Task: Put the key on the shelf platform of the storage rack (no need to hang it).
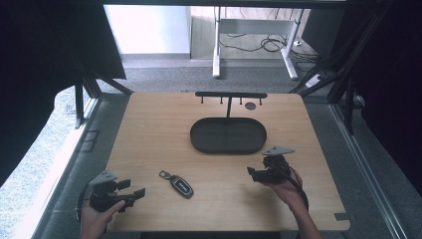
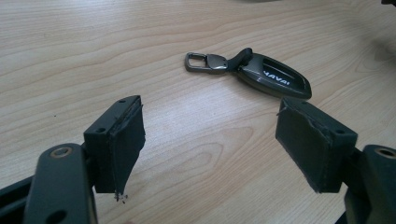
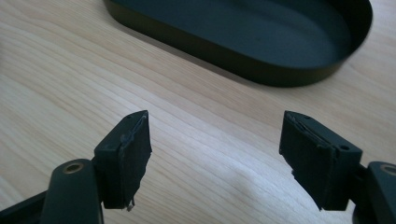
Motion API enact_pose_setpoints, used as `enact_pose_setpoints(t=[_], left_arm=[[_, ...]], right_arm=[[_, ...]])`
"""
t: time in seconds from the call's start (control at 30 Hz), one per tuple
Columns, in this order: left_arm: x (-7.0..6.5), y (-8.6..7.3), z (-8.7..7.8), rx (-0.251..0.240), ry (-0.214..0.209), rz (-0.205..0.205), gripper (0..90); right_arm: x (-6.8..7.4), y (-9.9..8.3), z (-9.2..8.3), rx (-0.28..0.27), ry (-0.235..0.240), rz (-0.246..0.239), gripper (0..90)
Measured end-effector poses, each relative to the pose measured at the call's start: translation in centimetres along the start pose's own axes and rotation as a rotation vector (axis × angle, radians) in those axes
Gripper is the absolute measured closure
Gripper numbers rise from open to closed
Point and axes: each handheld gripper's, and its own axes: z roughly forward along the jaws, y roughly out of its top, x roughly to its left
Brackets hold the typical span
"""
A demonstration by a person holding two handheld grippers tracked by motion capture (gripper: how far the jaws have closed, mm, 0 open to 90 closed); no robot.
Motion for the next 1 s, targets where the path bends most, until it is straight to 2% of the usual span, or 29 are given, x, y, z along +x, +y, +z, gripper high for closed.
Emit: enact_pose_setpoints(t=[0.13,0.2,0.3,0.57,0.67,0.83,1.0], left_arm=[[-0.1,0.0,0.0,-0.005,-0.023,-0.006,24.1],[0.0,0.0,0.0,-0.004,-0.022,-0.006,24.2],[0.0,0.0,0.0,-0.004,-0.022,-0.012,24.1],[0.0,0.0,-0.1,-0.005,-0.024,-0.007,24.1],[0.0,0.0,0.0,-0.003,-0.024,-0.005,24.1],[-0.1,0.0,0.1,0.001,-0.026,-0.005,24.1],[-0.1,0.0,0.1,0.000,-0.025,-0.005,24.1]], right_arm=[[1.0,1.1,-0.3,0.002,0.026,-0.034,26.9],[1.8,1.9,-0.5,0.001,0.039,-0.061,27.5],[2.2,2.4,-0.7,0.000,0.050,-0.073,27.6],[4.4,4.4,-0.4,0.017,0.097,-0.127,28.2],[4.8,4.8,-0.2,0.020,0.111,-0.135,28.4],[6.1,5.4,0.7,0.043,0.129,-0.174,28.9],[6.7,5.6,1.1,0.055,0.141,-0.187,29.1]])
